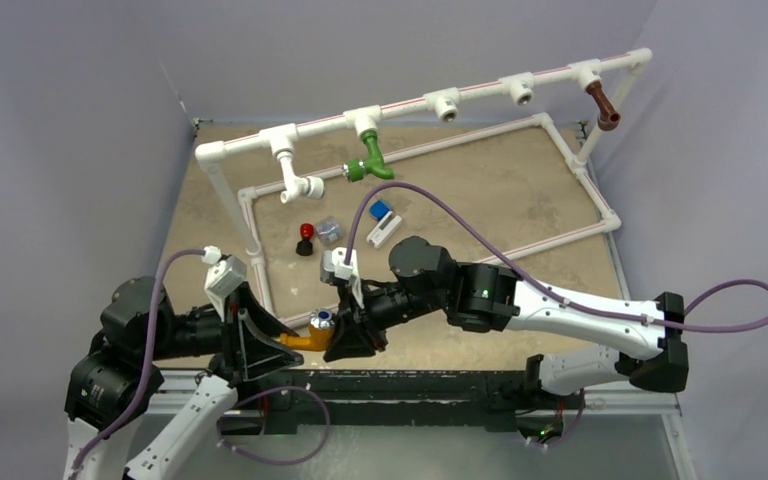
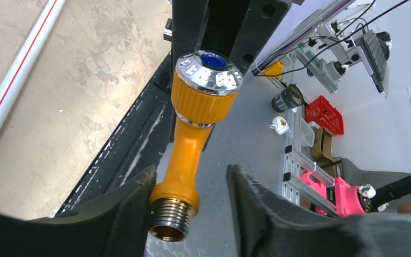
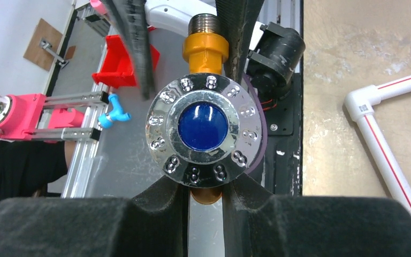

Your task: Install the water faucets

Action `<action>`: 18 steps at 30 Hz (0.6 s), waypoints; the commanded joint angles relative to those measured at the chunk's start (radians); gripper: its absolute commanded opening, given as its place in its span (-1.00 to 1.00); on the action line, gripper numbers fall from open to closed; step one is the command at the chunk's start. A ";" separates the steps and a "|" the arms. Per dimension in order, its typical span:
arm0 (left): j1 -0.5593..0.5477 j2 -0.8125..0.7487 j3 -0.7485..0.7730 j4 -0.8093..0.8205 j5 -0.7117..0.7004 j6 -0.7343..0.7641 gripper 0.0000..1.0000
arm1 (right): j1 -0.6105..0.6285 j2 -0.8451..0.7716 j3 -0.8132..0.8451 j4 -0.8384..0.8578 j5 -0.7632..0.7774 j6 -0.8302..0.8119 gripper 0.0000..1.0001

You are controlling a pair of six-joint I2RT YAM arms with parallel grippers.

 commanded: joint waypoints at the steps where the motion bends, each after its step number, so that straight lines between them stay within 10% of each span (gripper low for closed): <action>1: -0.009 0.022 -0.018 0.012 0.023 0.019 -0.09 | -0.005 -0.008 0.057 -0.012 -0.024 0.004 -1.00; 6: -0.011 0.024 -0.042 0.023 0.053 0.015 -0.32 | -0.007 0.001 0.065 -0.016 -0.027 0.004 -1.00; 10: -0.013 0.025 -0.047 0.032 0.055 0.014 -1.00 | -0.008 0.005 0.068 -0.026 -0.018 0.002 -1.00; 18: -0.014 0.017 -0.045 0.067 0.078 -0.038 -1.00 | -0.009 -0.040 -0.017 0.089 -0.010 0.048 -0.84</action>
